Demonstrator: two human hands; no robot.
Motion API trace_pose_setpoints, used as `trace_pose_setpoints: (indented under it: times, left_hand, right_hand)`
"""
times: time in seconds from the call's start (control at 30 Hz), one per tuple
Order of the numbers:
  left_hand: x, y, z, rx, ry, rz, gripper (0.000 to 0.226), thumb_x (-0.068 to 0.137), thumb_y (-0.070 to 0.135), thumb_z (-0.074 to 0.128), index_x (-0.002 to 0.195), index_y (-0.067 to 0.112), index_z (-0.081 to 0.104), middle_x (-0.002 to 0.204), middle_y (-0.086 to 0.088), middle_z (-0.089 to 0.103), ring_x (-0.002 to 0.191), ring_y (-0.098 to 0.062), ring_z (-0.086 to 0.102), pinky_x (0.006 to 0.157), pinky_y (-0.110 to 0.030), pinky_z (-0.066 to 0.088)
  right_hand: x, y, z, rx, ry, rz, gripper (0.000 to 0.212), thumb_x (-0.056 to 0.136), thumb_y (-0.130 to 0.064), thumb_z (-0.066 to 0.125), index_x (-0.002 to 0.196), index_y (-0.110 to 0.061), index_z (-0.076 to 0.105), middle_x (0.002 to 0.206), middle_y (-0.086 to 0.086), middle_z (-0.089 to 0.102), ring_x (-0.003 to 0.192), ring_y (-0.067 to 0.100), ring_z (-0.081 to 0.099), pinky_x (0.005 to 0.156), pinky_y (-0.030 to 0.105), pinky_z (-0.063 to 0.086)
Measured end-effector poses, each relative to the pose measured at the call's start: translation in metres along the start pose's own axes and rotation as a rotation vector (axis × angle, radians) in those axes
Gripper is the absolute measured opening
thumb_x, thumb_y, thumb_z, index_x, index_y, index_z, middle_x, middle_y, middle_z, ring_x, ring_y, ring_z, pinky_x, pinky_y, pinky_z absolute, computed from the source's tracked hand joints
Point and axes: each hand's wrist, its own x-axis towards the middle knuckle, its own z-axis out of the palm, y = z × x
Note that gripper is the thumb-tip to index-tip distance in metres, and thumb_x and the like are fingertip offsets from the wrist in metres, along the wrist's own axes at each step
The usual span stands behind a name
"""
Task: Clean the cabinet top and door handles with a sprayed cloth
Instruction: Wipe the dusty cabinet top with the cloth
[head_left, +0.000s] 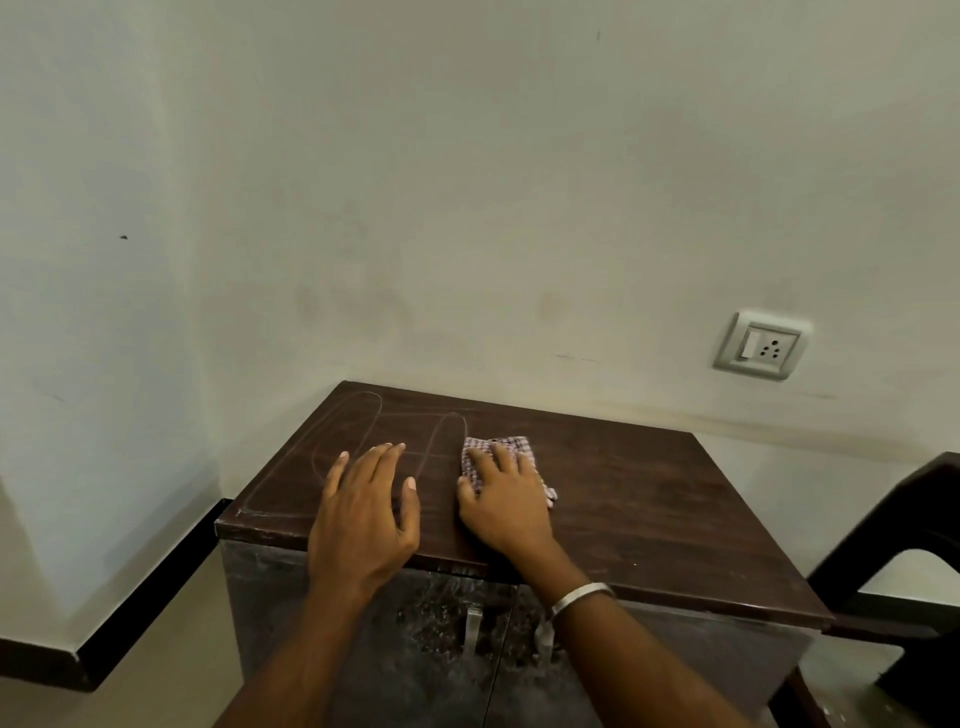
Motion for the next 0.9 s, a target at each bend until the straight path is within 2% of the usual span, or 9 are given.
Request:
trace_pose_setpoints:
  times: [0.17,0.43,0.53,0.73,0.9]
  left_hand:
    - [0.002,0.000,-0.001,-0.015,-0.006,0.007,0.057,0.092,0.042,0.025,0.134,0.014,0.051,0.132,-0.004,0.058,0.126,-0.016,0.051,0.118,-0.040,0.023]
    - [0.002,-0.004,0.000,-0.010,-0.030,0.030,0.058,0.091,0.043,0.024,0.132,0.013,0.053,0.131,-0.005,0.059,0.124,-0.018,0.052,0.117,-0.043,0.023]
    - [0.003,-0.007,-0.001,-0.002,-0.045,0.043,0.059,0.091,0.043,0.024,0.132,0.012,0.053,0.131,-0.006,0.060,0.124,-0.019,0.053,0.117,-0.044,0.023]
    - [0.006,-0.034,-0.009,0.016,-0.046,-0.010,0.058,0.090,0.042,0.026,0.132,0.012,0.053,0.130,-0.008,0.060,0.124,-0.021,0.053,0.118,-0.042,0.020]
    - [0.007,-0.036,-0.010,0.000,-0.054,-0.005,0.056,0.091,0.041,0.028,0.132,0.012,0.053,0.130,-0.008,0.060,0.124,-0.021,0.053,0.118,-0.041,0.019]
  right_hand:
    - [-0.013,0.023,-0.014,0.022,-0.014,-0.052,0.056,0.095,-0.049,0.036,0.148,-0.033,0.032,0.159,0.000,0.025,0.147,0.023,0.018,0.121,0.042,0.016]
    - [-0.041,0.157,-0.074,-0.091,0.070,0.287,0.057,0.097,-0.046,0.036,0.150,-0.028,0.030,0.158,0.006,0.027,0.146,0.027,0.022,0.120,0.040,0.017]
    - [-0.049,0.185,-0.087,-0.091,0.076,0.404,0.058,0.096,-0.048,0.037,0.150,-0.030,0.029,0.159,0.006,0.025,0.145,0.030,0.023,0.120,0.043,0.019]
    - [-0.054,0.165,-0.085,-0.109,0.087,0.433,0.058,0.097,-0.044,0.036,0.151,-0.026,0.028,0.160,0.008,0.022,0.147,0.029,0.018,0.122,0.040,0.013]
    - [-0.061,0.100,-0.059,-0.058,0.088,0.304,0.058,0.095,-0.046,0.036,0.150,-0.027,0.031,0.160,0.006,0.023,0.147,0.028,0.017,0.122,0.040,0.011]
